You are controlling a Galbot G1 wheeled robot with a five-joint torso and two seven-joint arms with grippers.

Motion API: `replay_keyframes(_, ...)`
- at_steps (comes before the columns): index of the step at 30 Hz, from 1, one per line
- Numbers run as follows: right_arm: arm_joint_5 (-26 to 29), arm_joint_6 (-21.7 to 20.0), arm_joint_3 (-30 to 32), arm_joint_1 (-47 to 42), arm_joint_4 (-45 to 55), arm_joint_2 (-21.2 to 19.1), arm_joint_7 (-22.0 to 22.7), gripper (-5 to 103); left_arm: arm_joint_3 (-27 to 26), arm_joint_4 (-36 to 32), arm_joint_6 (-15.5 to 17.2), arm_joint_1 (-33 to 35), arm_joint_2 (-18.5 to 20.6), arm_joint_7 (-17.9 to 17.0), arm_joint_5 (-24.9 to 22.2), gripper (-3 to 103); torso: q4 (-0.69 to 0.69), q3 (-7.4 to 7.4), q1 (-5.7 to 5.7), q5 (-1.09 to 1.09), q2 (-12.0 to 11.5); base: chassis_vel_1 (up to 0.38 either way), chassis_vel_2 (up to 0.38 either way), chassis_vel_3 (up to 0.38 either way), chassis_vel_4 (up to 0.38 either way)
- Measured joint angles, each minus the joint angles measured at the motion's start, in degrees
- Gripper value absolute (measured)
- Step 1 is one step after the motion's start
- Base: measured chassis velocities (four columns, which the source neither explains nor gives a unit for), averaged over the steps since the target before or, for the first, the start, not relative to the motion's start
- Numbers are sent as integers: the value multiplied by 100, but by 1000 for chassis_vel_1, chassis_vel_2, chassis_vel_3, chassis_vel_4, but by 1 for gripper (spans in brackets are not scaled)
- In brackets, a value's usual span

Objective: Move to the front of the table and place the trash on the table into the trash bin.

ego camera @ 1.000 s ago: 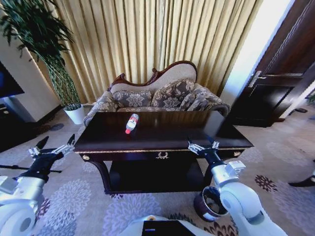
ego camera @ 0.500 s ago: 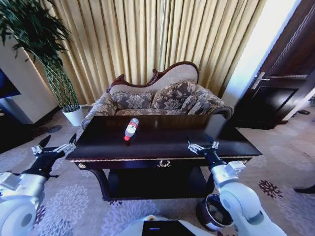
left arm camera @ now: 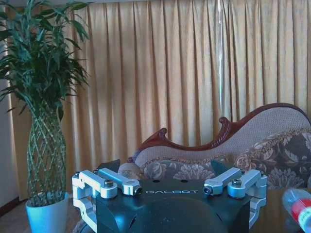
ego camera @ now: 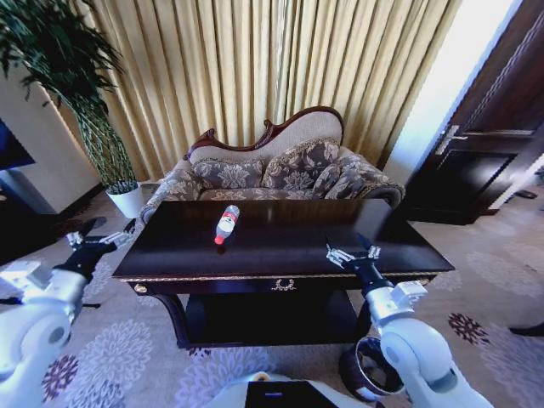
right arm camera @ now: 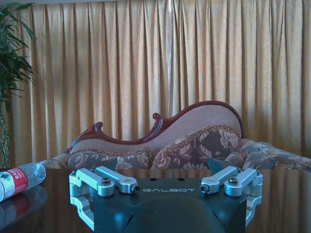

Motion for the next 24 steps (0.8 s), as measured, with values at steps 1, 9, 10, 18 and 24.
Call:
replay_keyframes(1, -1, 0, 0, -29, -1, 22, 3, 100, 196, 107, 6, -260, 118, -62, -34, 100, 0, 0, 0, 0, 0, 0, 0, 0, 0)
replay_keyframes(9, -19, 9, 91, -122, 6, 62, 111, 100, 1982, 630, 228, -1871, 331, -670, -25, 100, 0, 0, 0, 1, 0, 0, 0, 0, 0)
replay_keyframes(10, -19, 9, 91, -122, 6, 62, 111, 100, 1982, 630, 228, -1871, 331, -670, -25, 100, 0, 0, 0, 1, 0, 0, 0, 0, 0)
replay_keyframes(18, -24, 13, 86, -108, -94, 111, 189, 100, 3702, 1055, 264, -3313, 280, -1001, 150, 100, -1, 1, 0, 3, 0, 0, 0, 0, 0)
replay_keyframes(24, -43, 16, 92, -65, -158, 91, 191, 100, 4885, 1428, 259, -4031, -79, -1276, 202, 100, -1, 1, 0, 2, 0, 0, 0, 0, 0)
